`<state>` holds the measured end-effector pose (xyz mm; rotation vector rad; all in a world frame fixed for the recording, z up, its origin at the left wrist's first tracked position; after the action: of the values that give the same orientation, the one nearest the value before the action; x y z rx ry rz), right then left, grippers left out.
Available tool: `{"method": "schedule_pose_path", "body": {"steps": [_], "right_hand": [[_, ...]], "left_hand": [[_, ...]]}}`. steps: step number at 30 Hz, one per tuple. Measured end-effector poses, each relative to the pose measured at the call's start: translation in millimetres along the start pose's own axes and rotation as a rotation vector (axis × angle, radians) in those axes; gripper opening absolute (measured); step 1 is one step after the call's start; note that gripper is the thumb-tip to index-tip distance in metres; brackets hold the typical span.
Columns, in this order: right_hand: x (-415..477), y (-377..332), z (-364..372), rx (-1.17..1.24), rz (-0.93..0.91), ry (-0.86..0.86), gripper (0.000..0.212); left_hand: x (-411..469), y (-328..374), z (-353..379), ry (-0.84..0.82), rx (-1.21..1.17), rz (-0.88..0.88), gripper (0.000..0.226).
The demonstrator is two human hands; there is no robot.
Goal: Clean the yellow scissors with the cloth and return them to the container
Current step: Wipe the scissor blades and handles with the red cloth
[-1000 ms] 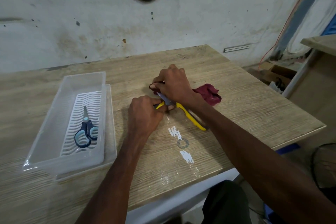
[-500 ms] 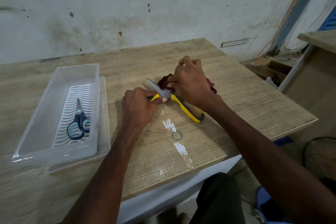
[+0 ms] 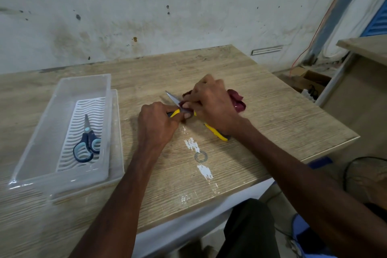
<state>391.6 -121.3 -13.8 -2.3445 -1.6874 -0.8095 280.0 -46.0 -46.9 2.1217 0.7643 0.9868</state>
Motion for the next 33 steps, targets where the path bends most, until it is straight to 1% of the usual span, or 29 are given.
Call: {"method": "schedule_pose_path", "body": {"steps": [1,2,4,6,9,11,13,14,16,17,18,20,21,22,23,24,25,27,28,30,33], "right_hand": [[-1.7,-5.1,0.7,0.008,-0.040,-0.002,0.012],[0.0,-0.5,0.6,-0.039,-0.026,-0.006,0.012],[5.5,25.7,1.3,-0.133,0.075,-0.013,0.017],[3.9,32.8,2.7,-0.136,0.117,-0.030,0.023],[-10.3,7.4,2.1,-0.096,0.004,0.003,0.036],[-8.4,20.7,1.7,-0.088,0.077,0.022,0.037],[-0.6,44.9,-0.6,-0.114,0.202,0.006,0.027],[-0.4,48.6,0.3,-0.108,0.229,-0.011,0.026],[-7.4,34.1,1.6,-0.050,0.157,0.039,0.036],[-11.8,28.3,1.7,-0.012,0.127,0.072,0.036],[-12.1,32.0,3.3,0.022,0.154,0.070,0.031],[-3.9,60.3,11.5,-0.004,0.289,0.013,0.017],[-1.2,75.9,16.4,-0.009,0.360,-0.028,0.015],[-2.2,86.3,18.9,0.056,0.433,-0.030,0.016],[-4.8,87.9,16.0,0.168,0.482,0.011,0.016],[-8.6,80.1,10.5,0.260,0.474,0.065,0.016],[-11.0,65.0,5.1,0.291,0.409,0.105,0.016],[-17.1,34.6,3.9,0.285,0.237,0.088,0.016],[-16.9,30.3,6.4,0.279,0.196,0.063,0.015],[-6.5,42.1,15.3,0.245,0.209,0.039,0.013],[7.4,71.2,34.7,0.184,0.352,-0.071,0.017]], "left_hand": [[0.0,0.2,-0.2,-0.002,0.014,0.002,0.036],[0.6,0.8,0.3,-0.005,0.028,0.005,0.035],[0.9,2.2,1.2,-0.009,0.049,0.006,0.033],[-0.2,1.8,0.7,-0.005,0.041,-0.004,0.033],[0.6,1.5,0.9,0.002,0.055,-0.001,0.036],[0.2,2.4,2.5,-0.005,0.077,0.002,0.036],[-1.0,3.2,2.6,-0.015,0.087,0.002,0.036],[-1.6,3.6,1.8,-0.013,0.077,0.010,0.035],[-1.7,4.3,-0.4,0.000,0.050,0.025,0.032],[-1.3,5.3,-0.5,-0.002,0.046,0.030,0.032],[-1.3,6.0,-0.1,-0.006,0.053,0.033,0.032],[-1.9,7.2,-0.2,-0.007,0.075,0.040,0.033],[-2.2,7.5,-0.4,-0.008,0.076,0.042,0.033],[-2.4,6.9,0.1,-0.009,0.070,0.042,0.032],[-1.7,5.9,0.2,-0.010,0.064,0.041,0.031],[-1.3,4.7,-0.3,-0.007,0.056,0.035,0.031],[-0.4,2.9,-0.7,0.001,0.047,0.030,0.031],[0.5,2.7,-0.1,0.009,0.045,0.040,0.030],[0.6,2.8,0.6,0.006,0.050,0.048,0.030],[0.9,2.3,0.5,0.003,0.069,0.050,0.032],[-1.2,2.9,1.5,-0.011,0.085,0.046,0.032]]}}
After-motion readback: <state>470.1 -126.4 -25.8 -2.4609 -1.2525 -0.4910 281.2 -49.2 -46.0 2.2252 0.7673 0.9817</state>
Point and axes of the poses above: each hand's wrist, its own x-axis towards the middle knuckle, its own z-axis out of the palm, y = z × x, the point moved 8 cm from there along x, towards the middle knuckle, and after that the axes turned 15 degrees about -x, right-handed, at the moved point
